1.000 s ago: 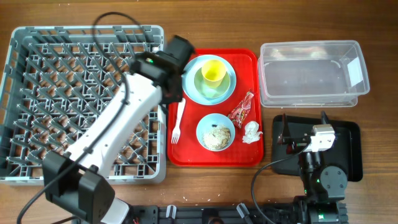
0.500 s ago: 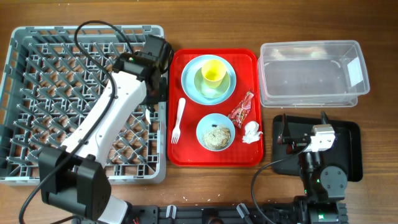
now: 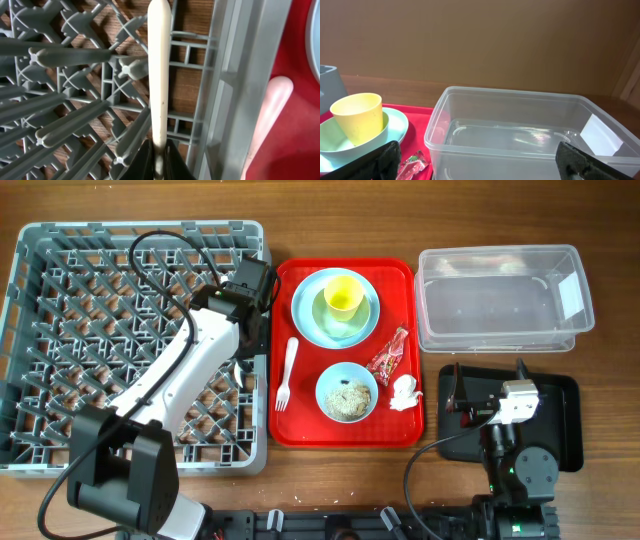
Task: Sort waste into correct bins and load items into the dishwasher rack
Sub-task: 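Lift the spoon and place it upright in the dish rack, then move the left gripper back to the tray and grasp the white fork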
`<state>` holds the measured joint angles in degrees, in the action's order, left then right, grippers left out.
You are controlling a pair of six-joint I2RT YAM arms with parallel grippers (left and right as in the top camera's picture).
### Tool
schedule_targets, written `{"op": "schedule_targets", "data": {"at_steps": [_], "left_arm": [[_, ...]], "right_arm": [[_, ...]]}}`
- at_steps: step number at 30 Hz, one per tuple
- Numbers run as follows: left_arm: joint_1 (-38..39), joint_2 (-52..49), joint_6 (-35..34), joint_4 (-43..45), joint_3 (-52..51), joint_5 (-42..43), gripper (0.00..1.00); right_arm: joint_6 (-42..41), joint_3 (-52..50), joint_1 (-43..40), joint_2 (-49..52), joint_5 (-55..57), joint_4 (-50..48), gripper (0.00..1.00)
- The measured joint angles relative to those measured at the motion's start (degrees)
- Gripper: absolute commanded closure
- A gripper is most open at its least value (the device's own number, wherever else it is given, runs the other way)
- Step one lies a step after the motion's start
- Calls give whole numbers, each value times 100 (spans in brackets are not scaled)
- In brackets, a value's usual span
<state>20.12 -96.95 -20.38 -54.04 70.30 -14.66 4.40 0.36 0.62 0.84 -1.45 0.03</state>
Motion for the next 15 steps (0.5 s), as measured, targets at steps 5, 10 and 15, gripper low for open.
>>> {"op": "schedule_targets", "data": {"at_steps": [5, 10, 15], "left_arm": [[0, 0, 2, 74, -68, -72, 82], [24, 0, 24, 129, -68, -153, 69], [46, 0, 17, 131, -59, -175, 73]], "right_arm": [[0, 0, 0, 0, 0, 0, 0], [0, 0, 0, 0, 0, 0, 0], [0, 0, 0, 0, 0, 0, 0]]}}
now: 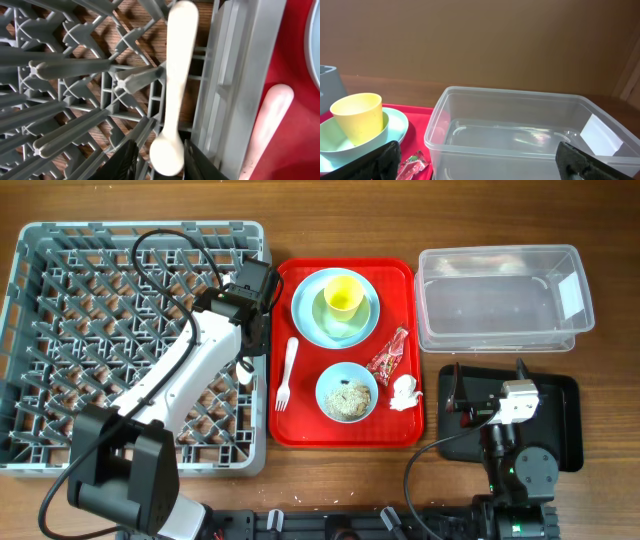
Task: Sort waste into correct bins and load items into the dishwasher rack
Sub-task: 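Move the left gripper back to the tray and grasp the white fork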
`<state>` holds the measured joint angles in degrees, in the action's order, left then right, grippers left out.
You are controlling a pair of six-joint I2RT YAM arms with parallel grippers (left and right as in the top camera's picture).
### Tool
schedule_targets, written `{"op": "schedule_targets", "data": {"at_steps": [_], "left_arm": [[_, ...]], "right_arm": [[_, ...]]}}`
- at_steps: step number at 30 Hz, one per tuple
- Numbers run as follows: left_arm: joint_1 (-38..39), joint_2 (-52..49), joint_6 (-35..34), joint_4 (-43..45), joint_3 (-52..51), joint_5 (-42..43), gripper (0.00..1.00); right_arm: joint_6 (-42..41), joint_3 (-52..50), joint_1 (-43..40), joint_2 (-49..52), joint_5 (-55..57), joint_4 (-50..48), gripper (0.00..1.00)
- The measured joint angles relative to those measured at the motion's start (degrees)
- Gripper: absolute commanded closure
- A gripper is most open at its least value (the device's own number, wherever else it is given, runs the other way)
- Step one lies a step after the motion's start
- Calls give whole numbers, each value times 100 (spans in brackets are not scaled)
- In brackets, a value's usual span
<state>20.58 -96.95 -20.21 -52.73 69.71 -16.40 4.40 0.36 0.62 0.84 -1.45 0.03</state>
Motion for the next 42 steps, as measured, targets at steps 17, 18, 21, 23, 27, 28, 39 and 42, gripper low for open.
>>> {"op": "schedule_targets", "data": {"at_steps": [17, 18, 21, 23, 27, 28, 39, 42], "left_arm": [[658, 501, -826, -448, 474, 907, 77], [758, 420, -866, -243, 264, 946, 77], [1003, 127, -909, 162, -179, 1036, 77], [1119, -13, -925, 321, -337, 1056, 77], [1215, -225, -929, 699, -466, 1029, 77], [1215, -262, -929, 763, -468, 1027, 77], [1215, -807, -931, 1043, -470, 822, 78], [1235, -938, -929, 1043, -470, 769, 79]], "right_arm": [[0, 0, 0, 0, 0, 2, 0], [0, 0, 0, 0, -2, 0, 0], [0, 0, 0, 0, 0, 0, 0], [0, 0, 0, 0, 0, 0, 0], [0, 0, 0, 0, 0, 0, 0], [0, 0, 0, 0, 0, 0, 0], [0, 0, 0, 0, 0, 2, 0], [0, 0, 0, 0, 0, 2, 0]]}}
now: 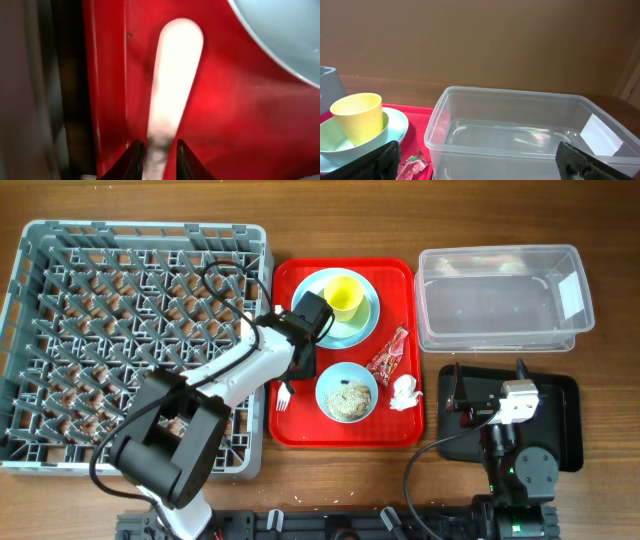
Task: Sort waste into correct bins and load items into the dishwasher rack
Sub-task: 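Move the left gripper back to the tray and grasp the white fork, then carry the fork into the dish rack and release it beside the spoon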
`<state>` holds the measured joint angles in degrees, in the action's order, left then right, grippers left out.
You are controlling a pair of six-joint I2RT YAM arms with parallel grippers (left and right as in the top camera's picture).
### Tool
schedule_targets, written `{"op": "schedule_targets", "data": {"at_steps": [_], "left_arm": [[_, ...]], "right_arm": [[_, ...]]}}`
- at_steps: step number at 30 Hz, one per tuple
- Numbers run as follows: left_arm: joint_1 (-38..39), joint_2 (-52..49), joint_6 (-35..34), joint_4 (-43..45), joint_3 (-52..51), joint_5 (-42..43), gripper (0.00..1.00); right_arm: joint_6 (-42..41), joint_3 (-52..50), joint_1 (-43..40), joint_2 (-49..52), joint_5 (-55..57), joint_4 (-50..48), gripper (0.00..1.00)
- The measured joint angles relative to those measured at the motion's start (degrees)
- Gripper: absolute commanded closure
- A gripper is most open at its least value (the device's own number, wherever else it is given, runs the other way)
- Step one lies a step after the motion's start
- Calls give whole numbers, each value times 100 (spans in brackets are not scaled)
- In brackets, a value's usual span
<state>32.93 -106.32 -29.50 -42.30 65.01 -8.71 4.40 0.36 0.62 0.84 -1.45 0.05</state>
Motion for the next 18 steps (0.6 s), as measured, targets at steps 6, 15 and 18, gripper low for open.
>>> {"op": "schedule_targets", "data": {"at_steps": [6, 15, 18], "left_arm": [[306, -127, 11, 157, 2, 0, 96], [487, -44, -42, -763, 439, -632, 96], [483, 192, -39, -1401, 870, -776, 96]], "right_arm": [[0, 0, 0, 0, 0, 0, 0], [0, 0, 0, 0, 0, 0, 0], [0, 0, 0, 0, 0, 0, 0]]}}
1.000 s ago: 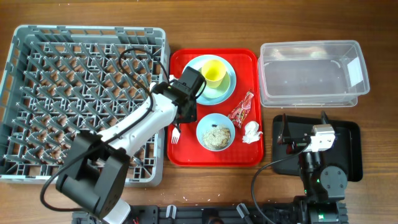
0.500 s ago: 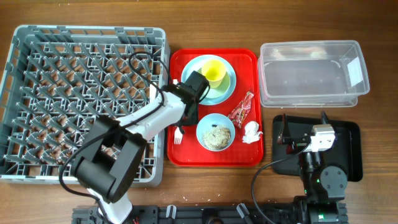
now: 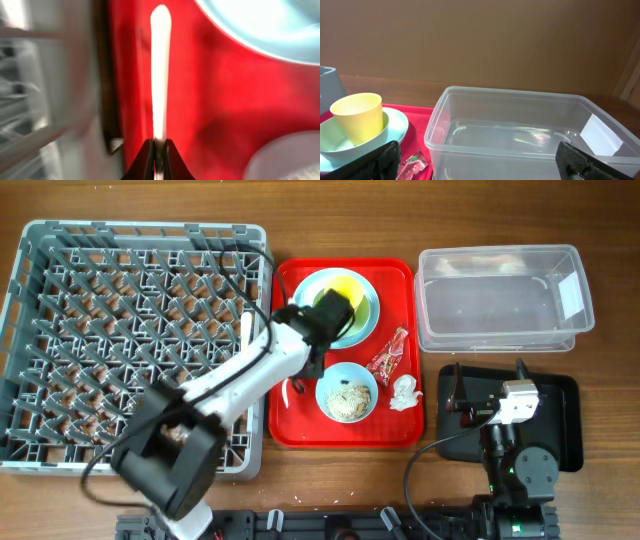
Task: Sort waste into correct bins and load items into the dishwasher rack
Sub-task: 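Carry the fork into the dish rack and release it beside the spoon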
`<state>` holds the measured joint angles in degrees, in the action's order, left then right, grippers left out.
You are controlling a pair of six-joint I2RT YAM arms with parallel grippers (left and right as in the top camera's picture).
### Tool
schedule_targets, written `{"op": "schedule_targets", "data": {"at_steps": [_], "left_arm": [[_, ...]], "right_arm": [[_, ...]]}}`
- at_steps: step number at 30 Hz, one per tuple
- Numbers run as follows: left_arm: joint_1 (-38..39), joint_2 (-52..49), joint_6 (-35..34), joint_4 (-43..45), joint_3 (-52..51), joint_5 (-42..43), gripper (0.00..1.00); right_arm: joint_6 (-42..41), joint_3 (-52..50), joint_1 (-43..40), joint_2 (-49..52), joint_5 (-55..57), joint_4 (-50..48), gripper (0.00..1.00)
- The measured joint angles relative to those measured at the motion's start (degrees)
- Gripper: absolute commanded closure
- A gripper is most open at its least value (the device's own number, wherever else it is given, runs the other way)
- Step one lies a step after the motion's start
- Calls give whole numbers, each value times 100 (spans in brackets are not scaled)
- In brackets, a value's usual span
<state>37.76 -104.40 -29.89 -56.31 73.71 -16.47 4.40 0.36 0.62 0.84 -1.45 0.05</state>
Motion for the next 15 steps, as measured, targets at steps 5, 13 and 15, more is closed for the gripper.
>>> {"op": "schedule_targets", "data": {"at_steps": [5, 13, 15], "left_arm": [[-197, 1338, 70, -592, 511, -334, 96], [-1766, 1449, 229, -885, 358, -863, 92], [-2031, 1340, 380, -874, 348, -811, 92]], "right_arm": [[0, 0, 0, 0, 0, -2, 0], [0, 0, 0, 0, 0, -2, 0], [0, 0, 0, 0, 0, 0, 0]]}}
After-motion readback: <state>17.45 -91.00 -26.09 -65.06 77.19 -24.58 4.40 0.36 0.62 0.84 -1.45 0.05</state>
